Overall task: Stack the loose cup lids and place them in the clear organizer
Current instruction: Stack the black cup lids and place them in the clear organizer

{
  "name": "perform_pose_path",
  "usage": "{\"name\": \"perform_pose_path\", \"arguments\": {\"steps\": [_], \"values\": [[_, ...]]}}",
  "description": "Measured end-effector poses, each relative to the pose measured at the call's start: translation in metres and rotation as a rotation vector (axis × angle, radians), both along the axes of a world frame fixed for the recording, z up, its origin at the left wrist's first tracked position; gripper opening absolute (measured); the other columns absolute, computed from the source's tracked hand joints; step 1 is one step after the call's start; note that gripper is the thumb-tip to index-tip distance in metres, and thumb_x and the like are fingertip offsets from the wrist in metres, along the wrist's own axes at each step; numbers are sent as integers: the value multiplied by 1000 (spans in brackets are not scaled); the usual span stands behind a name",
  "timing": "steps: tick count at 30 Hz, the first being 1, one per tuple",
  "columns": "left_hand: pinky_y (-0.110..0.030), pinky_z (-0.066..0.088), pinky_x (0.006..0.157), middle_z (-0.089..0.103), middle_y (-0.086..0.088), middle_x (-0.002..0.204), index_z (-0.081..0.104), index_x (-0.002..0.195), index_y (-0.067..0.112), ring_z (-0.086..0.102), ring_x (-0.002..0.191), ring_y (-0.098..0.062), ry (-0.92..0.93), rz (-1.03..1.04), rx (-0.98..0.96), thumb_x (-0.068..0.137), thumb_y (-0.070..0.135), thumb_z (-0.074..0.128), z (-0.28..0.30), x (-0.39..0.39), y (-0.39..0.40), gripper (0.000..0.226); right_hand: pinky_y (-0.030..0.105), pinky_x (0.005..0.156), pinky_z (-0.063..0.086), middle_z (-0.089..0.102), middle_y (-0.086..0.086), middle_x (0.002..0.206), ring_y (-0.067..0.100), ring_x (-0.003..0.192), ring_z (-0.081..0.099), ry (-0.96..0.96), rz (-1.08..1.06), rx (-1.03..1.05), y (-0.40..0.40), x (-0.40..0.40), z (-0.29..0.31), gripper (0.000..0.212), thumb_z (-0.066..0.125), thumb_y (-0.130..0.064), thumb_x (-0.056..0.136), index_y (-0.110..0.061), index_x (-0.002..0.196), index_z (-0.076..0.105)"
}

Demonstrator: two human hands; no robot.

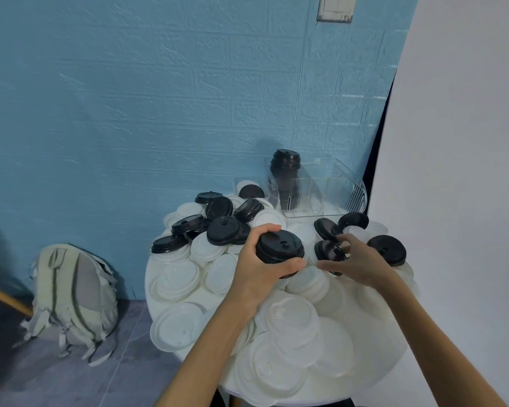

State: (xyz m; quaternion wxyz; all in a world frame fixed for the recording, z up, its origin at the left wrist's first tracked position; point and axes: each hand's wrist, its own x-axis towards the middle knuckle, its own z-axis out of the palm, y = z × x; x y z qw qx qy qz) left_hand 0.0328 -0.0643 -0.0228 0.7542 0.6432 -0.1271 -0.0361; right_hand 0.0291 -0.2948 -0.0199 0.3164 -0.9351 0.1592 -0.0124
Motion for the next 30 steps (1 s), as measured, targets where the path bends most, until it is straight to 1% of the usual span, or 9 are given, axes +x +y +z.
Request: {"name": "perform_pose_path", "arguments": {"steps": [6,9,13,16,19,22,25,27,30], "values": [[-19,55,83,66,3,118,64,119,30,66,102,-6,5,-30,7,64,1,94,1,-1,2,69,37,92,52,65,-5,120,16,102,64,-203,-20,115,4,-12,26,72,89,-50,69,-27,128,56],[-18,55,82,67,1,120,59,129,32,67,103,-5,1,-53,11,65,-1,94,0,-2,-2,80,21,83,49,65,-18,110,3,92,67,-288,145,316,29,-24,53,58,89,-39,73,-34,123,60],[-37,62,89,69,-2,124,50,140,35,71,110,-15,9,-94,-59,65,-8,91,2,-3,-9,96,30,100,53,69,-16,118,2,108,67,-254,339,372,60,-25,54,56,91,-35,73,-35,123,66],[-44,62,88,68,-6,126,56,136,39,70,113,-21,-12,-87,-66,60,-6,92,2,-3,-11,96,37,98,57,72,-15,113,7,106,70,-236,355,478,72,-22,48,50,91,-26,74,-35,118,69],[-34,63,79,67,-3,125,61,131,34,69,112,-17,-43,-56,-53,61,-10,91,1,-2,-9,88,45,97,58,74,-5,114,15,105,73,-225,365,602,77,-19,43,50,91,-20,70,-35,114,72],[-27,61,75,68,4,119,63,127,27,69,108,-10,-70,-31,-53,64,-14,88,2,-4,-7,78,43,97,58,70,-1,122,16,109,71,-213,352,658,80,-15,38,55,92,-27,64,-39,113,72],[-20,57,74,71,1,113,66,117,21,69,99,-6,-81,4,-29,69,-9,87,3,-4,-4,60,39,96,59,69,1,126,17,112,70,-140,412,692,75,-15,38,49,88,-28,79,-32,125,69],[-17,55,76,71,1,111,66,112,22,68,97,-6,-61,8,-10,68,-1,91,1,-2,-3,55,35,95,59,68,-2,127,14,113,69,-107,391,649,65,-10,41,52,76,-45,86,-27,134,64],[-15,53,76,69,6,110,67,110,26,66,96,-1,-29,12,10,66,5,94,1,1,0,55,41,99,55,64,-1,132,17,114,64,-242,93,307,31,21,34,65,70,-60,86,-24,140,58]]}}
